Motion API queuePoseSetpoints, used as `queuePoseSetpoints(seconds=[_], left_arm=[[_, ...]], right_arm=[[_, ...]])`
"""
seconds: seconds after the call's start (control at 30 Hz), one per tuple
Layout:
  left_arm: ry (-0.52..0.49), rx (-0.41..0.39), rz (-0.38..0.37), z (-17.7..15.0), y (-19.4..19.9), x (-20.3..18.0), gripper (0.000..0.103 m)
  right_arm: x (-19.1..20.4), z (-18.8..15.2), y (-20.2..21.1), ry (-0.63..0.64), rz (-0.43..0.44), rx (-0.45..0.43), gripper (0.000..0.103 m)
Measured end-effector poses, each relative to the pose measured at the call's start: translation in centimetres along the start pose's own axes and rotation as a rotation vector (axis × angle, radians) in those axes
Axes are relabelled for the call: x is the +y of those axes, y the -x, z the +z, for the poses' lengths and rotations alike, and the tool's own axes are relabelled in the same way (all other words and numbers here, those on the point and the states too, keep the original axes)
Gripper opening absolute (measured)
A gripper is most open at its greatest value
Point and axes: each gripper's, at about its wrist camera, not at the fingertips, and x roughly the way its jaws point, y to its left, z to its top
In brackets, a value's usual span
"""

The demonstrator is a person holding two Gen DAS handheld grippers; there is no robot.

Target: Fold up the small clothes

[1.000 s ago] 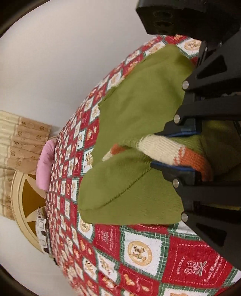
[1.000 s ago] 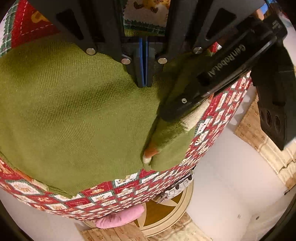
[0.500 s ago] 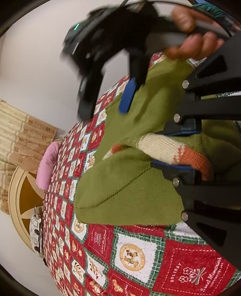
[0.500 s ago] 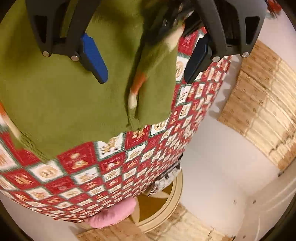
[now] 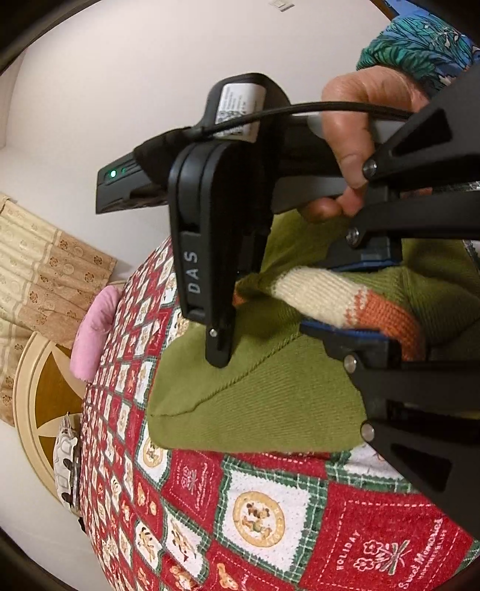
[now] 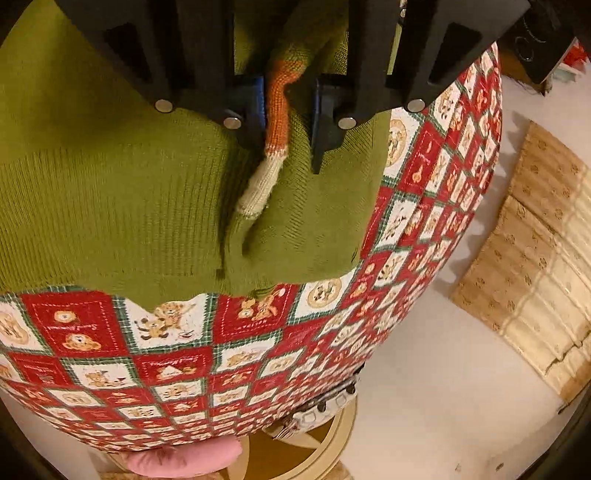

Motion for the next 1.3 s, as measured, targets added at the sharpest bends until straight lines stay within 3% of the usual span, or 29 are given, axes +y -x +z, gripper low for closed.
queuePoseSetpoints(seconds=[0.17, 0.3, 0.4, 0.63, 0.87, 1.03, 1.17, 1.3], left_arm=[[-0.002, -0.020, -0.005, 0.4, 0.8, -0.2, 0.025], [-0.108, -0.057, 0.032, 1.0, 2.0, -2.9, 0.025], [-0.132, -0.060, 0.005, 1.7, 2.0, -5.1, 0.024], [-0.205, -0.028, -0.079, 2.3, -0.5, -10.6, 0.024], [-0.237, 0.050, -0.126, 1.4, -5.2, -15.0, 0.024], [-0.258, 0.102, -0.113, 0.2, -7.5, -16.7, 0.024], [-0.296, 0.130, -0.062, -1.1, -8.8, -17.5, 0.024], [-0.312, 0.138, -0.043, -1.5, -8.8, -18.2, 0.025]], right_arm=[[1.6, 0.6, 2.2, 0.048, -0.012, -0.050, 0.012], [2.6, 1.1, 5.2, 0.124, -0.047, -0.082, 0.012], [2.2, 1.8, 7.9, 0.152, -0.065, -0.108, 0.012], [-2.8, 2.8, 13.8, 0.173, -0.168, -0.128, 0.012], [-9.2, 2.2, 16.5, 0.107, -0.246, -0.111, 0.012], [-13.2, 1.2, 16.4, 0.066, -0.269, -0.079, 0.012], [-15.2, 0.1, 15.0, 0.049, -0.269, -0.048, 0.012], [-16.5, -0.9, 14.4, -0.009, -0.229, -0.064, 0.012]])
